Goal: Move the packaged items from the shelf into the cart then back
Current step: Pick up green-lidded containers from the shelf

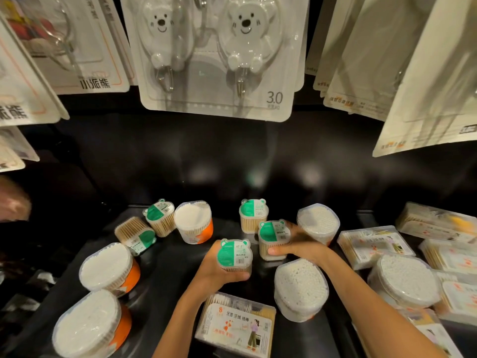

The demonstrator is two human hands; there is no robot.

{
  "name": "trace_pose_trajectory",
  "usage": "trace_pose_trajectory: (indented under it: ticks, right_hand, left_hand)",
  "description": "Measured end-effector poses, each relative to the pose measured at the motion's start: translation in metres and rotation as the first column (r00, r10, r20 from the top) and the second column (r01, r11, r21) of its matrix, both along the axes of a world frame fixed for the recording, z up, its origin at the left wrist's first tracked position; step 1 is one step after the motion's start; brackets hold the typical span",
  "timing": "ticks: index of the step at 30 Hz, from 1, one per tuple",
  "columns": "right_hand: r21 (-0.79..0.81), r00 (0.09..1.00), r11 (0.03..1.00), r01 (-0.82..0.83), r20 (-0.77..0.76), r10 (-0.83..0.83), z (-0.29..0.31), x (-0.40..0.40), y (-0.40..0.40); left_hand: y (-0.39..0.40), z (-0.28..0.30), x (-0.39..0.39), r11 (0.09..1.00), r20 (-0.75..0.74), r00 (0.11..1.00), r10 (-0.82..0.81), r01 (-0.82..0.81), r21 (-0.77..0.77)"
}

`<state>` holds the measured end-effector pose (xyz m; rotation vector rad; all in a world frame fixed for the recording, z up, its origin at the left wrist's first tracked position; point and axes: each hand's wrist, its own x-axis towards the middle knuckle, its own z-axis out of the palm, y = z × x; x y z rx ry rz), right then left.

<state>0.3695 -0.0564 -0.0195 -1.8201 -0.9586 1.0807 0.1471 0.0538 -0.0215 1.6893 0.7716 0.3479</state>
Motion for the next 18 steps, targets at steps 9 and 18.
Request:
trace_pose_trajectory:
  ticks: [9, 18]
  right_hand:
    - [0.318, 0.968, 0.924, 0.21, -0.202, -0.151, 0.04, -0.013, -0.03]
    - [0.481, 0.87, 0.727, 0.489, -0.326, -0.37, 0.082, -0.042, -0.147]
  left_hand:
    - [-0.014, 0.049, 0.027, 0.992, 0.206, 0.97, 0.125, -0.128, 0.0]
    - [-0.09, 0.097, 0.065, 0.983, 0.353, 0.918, -0.183, 0.164, 0.084]
